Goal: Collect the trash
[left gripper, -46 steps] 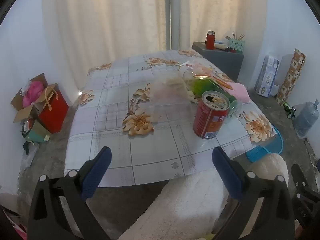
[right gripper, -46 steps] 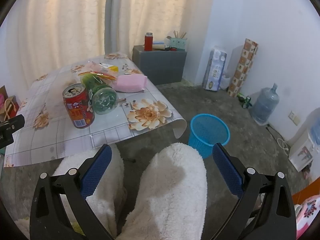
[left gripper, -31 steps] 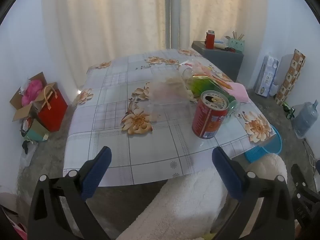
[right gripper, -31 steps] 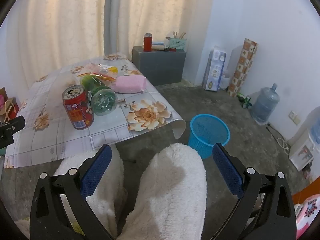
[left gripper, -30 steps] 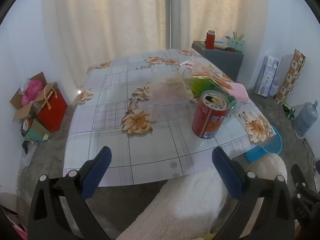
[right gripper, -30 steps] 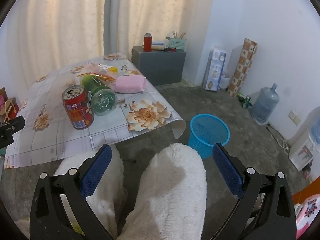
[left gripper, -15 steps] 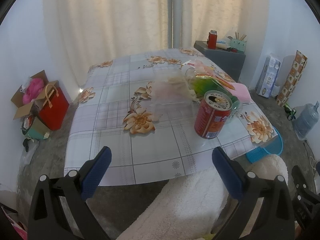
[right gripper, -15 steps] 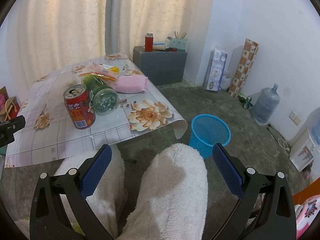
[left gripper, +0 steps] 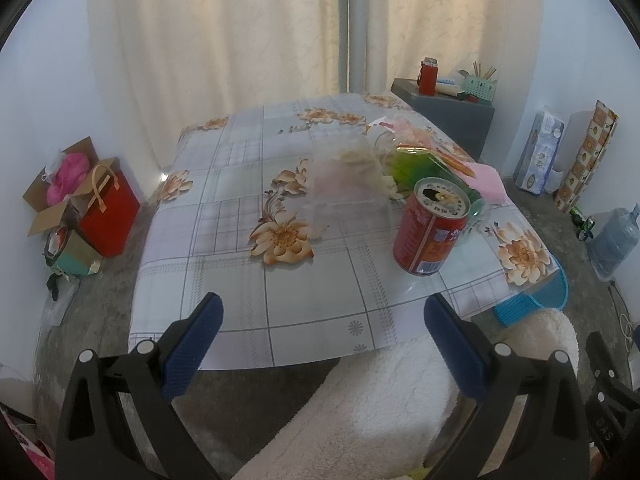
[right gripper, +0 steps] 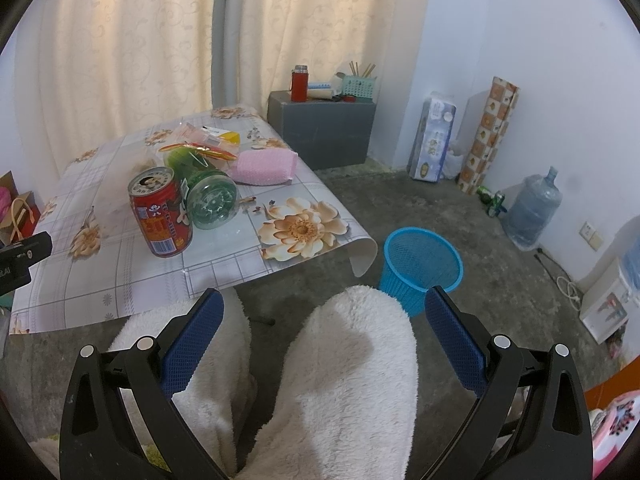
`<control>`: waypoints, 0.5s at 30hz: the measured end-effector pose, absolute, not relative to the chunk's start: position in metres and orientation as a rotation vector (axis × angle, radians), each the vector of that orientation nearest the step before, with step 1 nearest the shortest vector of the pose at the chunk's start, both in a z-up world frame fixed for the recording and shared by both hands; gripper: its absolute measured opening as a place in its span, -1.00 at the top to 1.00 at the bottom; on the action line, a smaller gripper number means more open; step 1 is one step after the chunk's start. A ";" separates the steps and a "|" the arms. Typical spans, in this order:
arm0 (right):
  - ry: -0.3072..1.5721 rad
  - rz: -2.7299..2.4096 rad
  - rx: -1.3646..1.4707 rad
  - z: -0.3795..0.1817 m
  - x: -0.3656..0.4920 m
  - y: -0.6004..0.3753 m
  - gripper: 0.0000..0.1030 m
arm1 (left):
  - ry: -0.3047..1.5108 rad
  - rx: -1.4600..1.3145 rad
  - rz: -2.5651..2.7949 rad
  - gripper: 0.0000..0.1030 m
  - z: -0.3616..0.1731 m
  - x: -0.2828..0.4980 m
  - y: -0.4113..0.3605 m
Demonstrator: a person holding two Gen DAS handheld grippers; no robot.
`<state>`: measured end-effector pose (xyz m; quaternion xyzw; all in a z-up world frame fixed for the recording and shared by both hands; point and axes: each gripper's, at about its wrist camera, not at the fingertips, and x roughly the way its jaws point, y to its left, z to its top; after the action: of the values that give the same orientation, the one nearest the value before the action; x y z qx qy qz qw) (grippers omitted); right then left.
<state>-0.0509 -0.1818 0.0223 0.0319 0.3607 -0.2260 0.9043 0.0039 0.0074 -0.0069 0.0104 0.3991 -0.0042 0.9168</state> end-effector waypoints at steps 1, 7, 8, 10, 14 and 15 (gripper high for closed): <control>0.746 -0.467 0.066 0.022 -0.051 -0.182 -0.85 | 0.821 0.022 -0.008 -0.92 -0.007 0.004 0.007; 0.746 -0.466 0.064 0.022 -0.051 -0.182 -0.85 | 0.822 0.020 -0.007 -0.92 -0.007 0.004 0.007; 0.746 -0.465 0.065 0.022 -0.051 -0.182 -0.85 | 0.823 0.020 -0.007 -0.92 -0.008 0.004 0.008; 0.746 -0.466 0.065 0.022 -0.051 -0.182 -0.85 | 0.823 0.020 -0.006 -0.92 -0.009 0.004 0.009; 0.746 -0.465 0.065 0.022 -0.051 -0.182 -0.85 | 0.825 0.021 -0.005 -0.92 -0.009 0.004 0.009; 0.746 -0.465 0.065 0.022 -0.051 -0.182 -0.85 | 0.827 0.021 -0.004 -0.92 -0.010 0.004 0.009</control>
<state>-0.0508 -0.1822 0.0223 0.0314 0.3612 -0.2251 0.9044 0.0040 0.0088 -0.0100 0.0102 0.4016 -0.0021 0.9158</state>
